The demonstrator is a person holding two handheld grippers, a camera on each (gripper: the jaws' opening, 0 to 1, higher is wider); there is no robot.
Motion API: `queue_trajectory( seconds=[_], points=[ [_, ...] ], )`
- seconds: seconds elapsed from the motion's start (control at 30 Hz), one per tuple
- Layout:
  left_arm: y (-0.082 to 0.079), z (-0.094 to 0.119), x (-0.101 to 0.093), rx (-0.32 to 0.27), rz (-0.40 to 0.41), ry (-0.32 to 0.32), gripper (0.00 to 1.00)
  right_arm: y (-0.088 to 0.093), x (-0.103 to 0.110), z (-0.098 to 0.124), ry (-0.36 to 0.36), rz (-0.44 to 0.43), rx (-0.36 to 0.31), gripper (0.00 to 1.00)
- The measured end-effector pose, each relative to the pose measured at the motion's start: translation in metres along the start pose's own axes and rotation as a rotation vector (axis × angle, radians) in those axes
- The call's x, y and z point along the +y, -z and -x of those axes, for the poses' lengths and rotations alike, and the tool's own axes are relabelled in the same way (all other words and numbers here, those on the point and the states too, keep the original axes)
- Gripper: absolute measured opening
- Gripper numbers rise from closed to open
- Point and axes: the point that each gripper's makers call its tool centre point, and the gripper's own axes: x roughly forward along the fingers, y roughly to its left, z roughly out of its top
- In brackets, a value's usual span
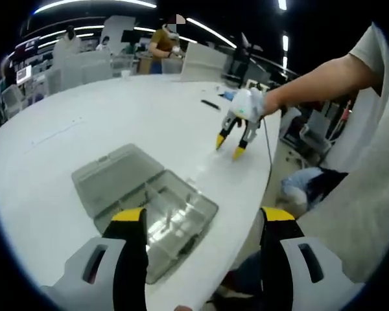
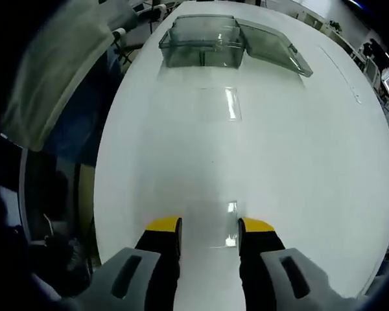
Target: Insert the divider into the dual guide fixture by aligning both edges with the guide slots and pushing it downward to the bottom, including one-sided entry, uneven engagement, binding, and posture correction.
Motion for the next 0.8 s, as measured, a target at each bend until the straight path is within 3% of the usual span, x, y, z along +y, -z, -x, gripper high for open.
queue_trajectory(
  seconds=[0.57, 0.8],
  points=[
    [0.0030, 0.0042, 0.0059, -0.014, 0.025, -0.010, 0.68, 0.0003, -0.0008, -0.0010, -0.003, 0.008, 0.090, 0.26],
    [0.0065, 0.0063, 0.0064, -0.014, 0.035, -0.007, 0.68, -0.0026, 0.0011, -0.0019, 0.004, -0.008, 0.092, 0.26]
  ],
)
